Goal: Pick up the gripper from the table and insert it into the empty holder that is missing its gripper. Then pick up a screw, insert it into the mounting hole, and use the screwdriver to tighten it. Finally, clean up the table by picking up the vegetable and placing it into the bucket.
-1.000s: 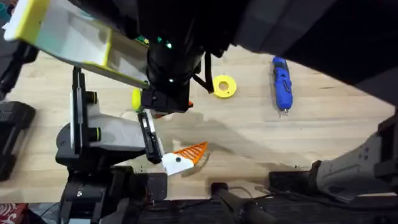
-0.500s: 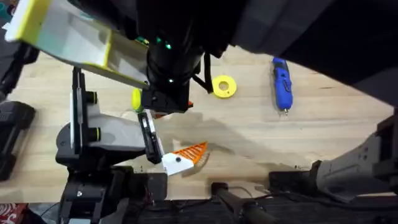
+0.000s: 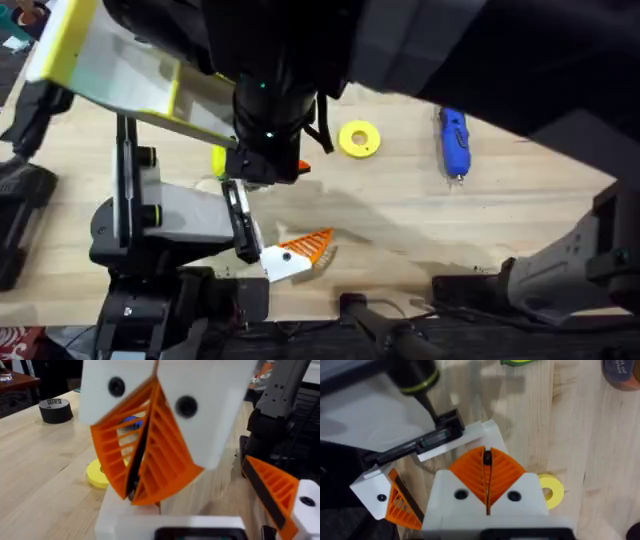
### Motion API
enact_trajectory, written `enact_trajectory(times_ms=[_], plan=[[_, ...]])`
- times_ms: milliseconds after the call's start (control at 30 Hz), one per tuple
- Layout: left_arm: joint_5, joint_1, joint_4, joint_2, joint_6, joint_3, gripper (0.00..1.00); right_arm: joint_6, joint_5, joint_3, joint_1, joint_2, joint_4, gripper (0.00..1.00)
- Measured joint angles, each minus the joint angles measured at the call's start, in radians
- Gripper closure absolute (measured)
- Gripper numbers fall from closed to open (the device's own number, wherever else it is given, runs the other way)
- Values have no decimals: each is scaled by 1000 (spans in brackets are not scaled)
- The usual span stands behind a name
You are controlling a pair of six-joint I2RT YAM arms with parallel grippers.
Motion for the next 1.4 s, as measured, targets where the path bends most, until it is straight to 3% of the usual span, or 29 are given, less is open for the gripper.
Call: enact_trajectory(times_ms=[567,600,767,800,1200,1400], plan=[[0,0,0,0,-14,0,16,0,1,0,5,12,3,991],[1,0,0,0,-14,0,15,3,0,0,5,12,2,890],[3,0,0,0,-11,0,15,-4,10,0,4,12,-9,144],[4,0,0,0,-9,0,15,-11,16,0,3,12,-12,40],[4,0,0,0,-9,0,15,-14,17,-3,-5,5,-8,6],[4,0,0,0,-9,0,15,-14,6,-3,-41,-67,0,6]])
